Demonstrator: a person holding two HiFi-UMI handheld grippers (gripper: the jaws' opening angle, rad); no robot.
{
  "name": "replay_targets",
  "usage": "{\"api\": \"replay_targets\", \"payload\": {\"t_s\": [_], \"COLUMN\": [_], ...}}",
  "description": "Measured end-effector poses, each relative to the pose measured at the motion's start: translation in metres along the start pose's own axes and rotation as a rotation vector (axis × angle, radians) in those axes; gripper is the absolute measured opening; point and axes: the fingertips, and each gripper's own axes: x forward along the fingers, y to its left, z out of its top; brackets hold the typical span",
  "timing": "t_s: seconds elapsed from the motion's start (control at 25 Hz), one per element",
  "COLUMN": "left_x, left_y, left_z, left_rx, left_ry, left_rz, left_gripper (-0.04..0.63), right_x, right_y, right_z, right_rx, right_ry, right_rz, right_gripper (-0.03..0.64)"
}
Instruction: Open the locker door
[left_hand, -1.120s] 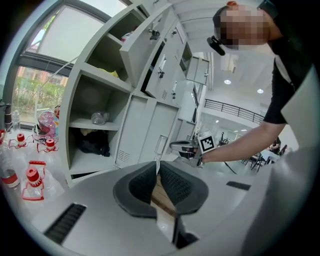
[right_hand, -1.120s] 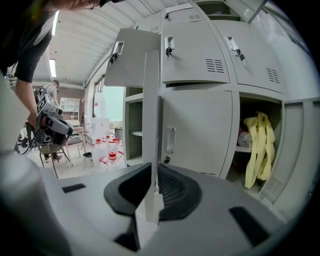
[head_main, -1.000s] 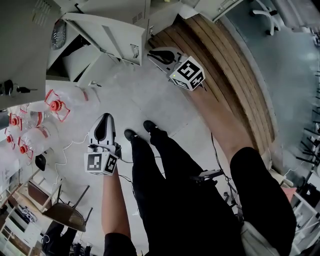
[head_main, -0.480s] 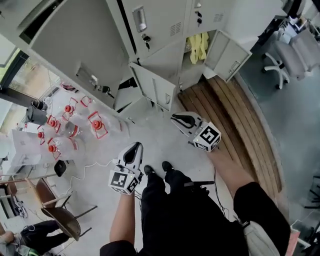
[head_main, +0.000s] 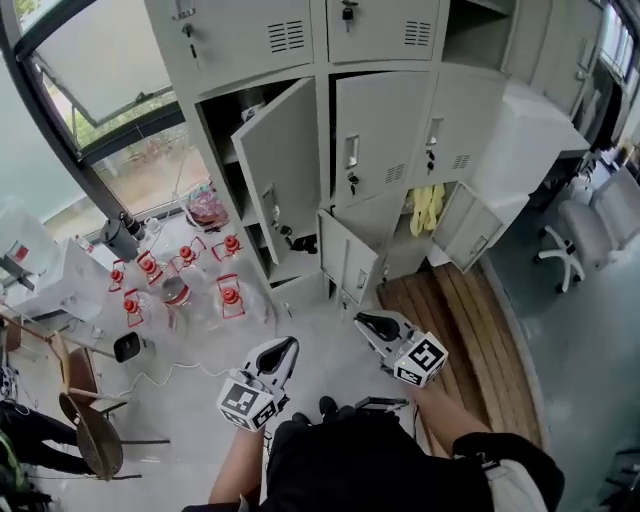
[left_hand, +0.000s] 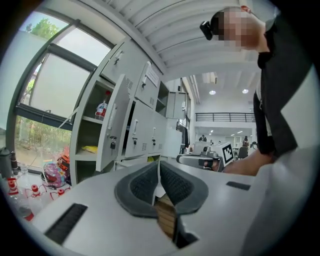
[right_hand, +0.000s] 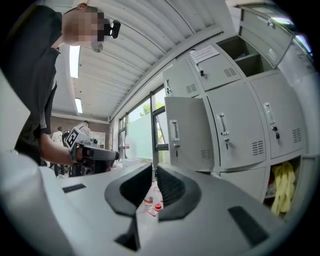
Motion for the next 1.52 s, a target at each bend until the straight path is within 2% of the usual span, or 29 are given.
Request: {"api": "replay_targets", "payload": {"t_s": [0.2, 0.36, 0.52, 0.84, 1.04, 1.32, 1.52], "left_x": [-0.024, -0.037, -0.051, -0.087, -0.077, -0.047, -0.022], "left_y": [-0.028, -0.059, -0.091, -0.147, -0.187, -0.223, -0.244], "left_z": [0.031, 0.04, 0.041, 0.021, 0.01, 0.029, 0.013], "left_rx": [0.007, 0.038, 0.021, -0.05, -0.061, 0.006, -0.006], "left_ry": [-0.057, -0.082, -0.108, -0.152, -0.118, -0.133, -0.115], "left_rz": [-0.013, -0.056, -0.077, -0.067, -0.096, -0.052, -0.033], "left_gripper": [0.02, 0.02, 0.02, 0.02, 0.019, 0.018, 0.019], "right_x": [-0.014, -0.033, -0.059, -0.122, -0.156, -0.178, -0.2], "right_y": [0.029, 0.056, 0.086, 0.148, 0.149, 0.132, 0.109], "right_z": [0.043, 0.067, 0.074, 0.064, 0.063, 0.07, 0.048], "right_rx": [-0.046, -0.062, -0.044, 0.004, 0.048, 0.029, 0.055], "right_ry": [-0.033, -0.071, -0.085, -0.086, -0.079, -0.09, -0.059], "right_rz": [0.04, 0.051, 0.061, 0.149, 0.144, 0.247, 0.268], "right_gripper": [0.04, 0.04, 0.04, 0.023, 0.017, 0.012, 0.012]}}
